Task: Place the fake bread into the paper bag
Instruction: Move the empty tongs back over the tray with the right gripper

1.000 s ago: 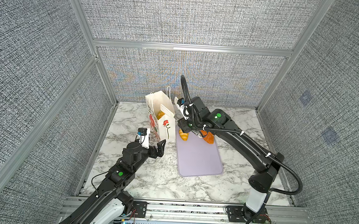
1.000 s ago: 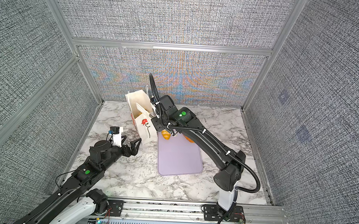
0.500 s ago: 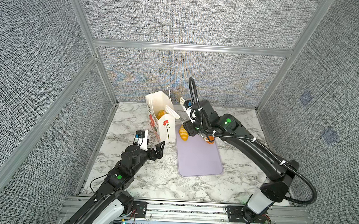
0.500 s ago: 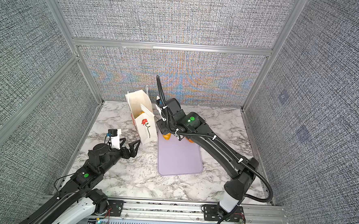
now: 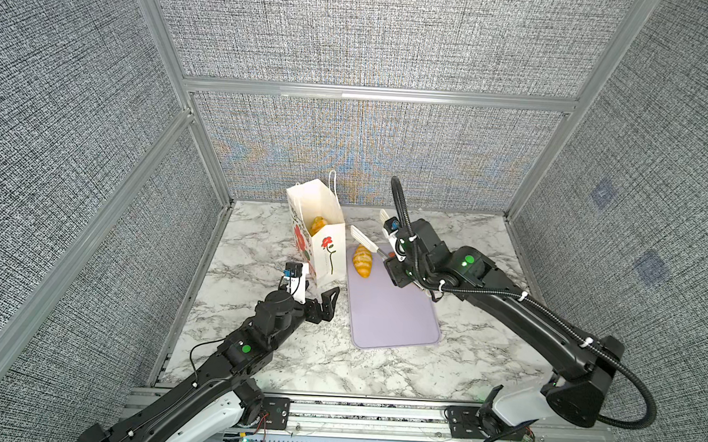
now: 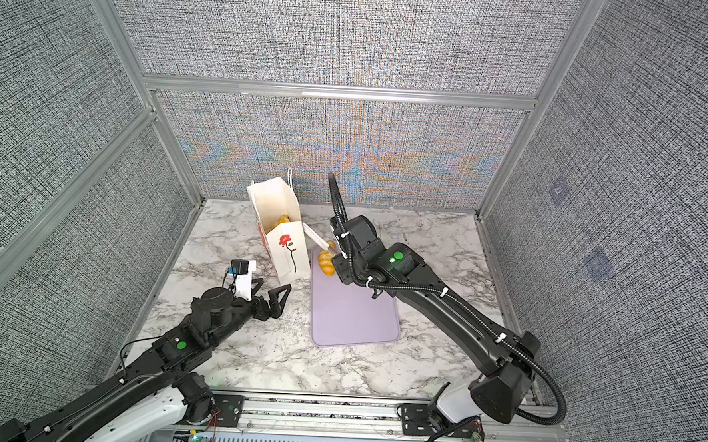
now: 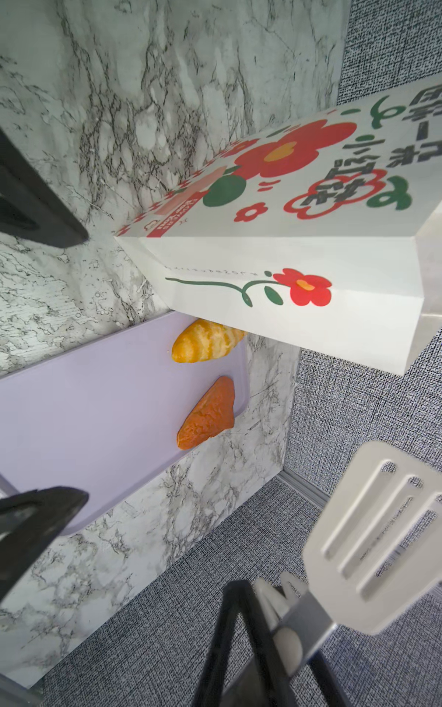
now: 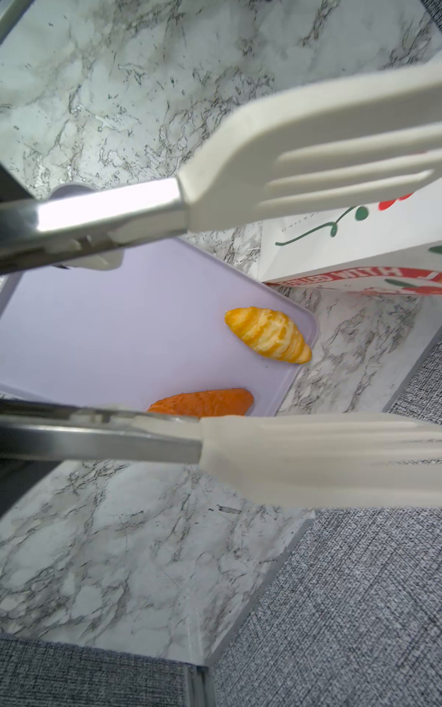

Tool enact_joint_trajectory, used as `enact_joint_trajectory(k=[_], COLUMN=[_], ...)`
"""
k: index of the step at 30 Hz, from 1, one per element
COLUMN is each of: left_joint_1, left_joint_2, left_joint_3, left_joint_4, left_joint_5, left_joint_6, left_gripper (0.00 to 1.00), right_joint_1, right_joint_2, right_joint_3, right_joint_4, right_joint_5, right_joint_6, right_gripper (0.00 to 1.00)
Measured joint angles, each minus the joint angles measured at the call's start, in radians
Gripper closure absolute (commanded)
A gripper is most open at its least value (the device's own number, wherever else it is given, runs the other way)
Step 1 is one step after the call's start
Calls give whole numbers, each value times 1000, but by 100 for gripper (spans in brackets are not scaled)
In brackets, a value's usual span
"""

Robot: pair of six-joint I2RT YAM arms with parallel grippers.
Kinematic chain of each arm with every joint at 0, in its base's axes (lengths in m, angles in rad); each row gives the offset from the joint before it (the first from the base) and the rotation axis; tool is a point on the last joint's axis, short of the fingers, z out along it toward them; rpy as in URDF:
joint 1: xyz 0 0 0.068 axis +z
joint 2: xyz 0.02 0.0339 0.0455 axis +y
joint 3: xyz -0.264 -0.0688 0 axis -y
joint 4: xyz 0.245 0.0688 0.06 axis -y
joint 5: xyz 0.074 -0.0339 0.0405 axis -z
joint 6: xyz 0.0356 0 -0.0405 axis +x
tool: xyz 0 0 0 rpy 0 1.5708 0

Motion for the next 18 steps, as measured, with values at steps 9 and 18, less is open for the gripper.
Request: enact_joint_trajectory(k=[9,18], left_joint_1=[-20,-24], left_joint_2=[34,43], left_joint_3=[-40,-78], left_joint_4=[30,50], left_joint_5=[-29,-29], left_joint_6=[-32,-50], left_gripper=[1,1], right_joint_1=[-19,-42], right_joint_2=[20,159], right_joint_3=[-140,-156], right_joint_4=[34,54], right_joint_5=[5,-30], right_joint_6=[51,81], right_gripper=[38,38])
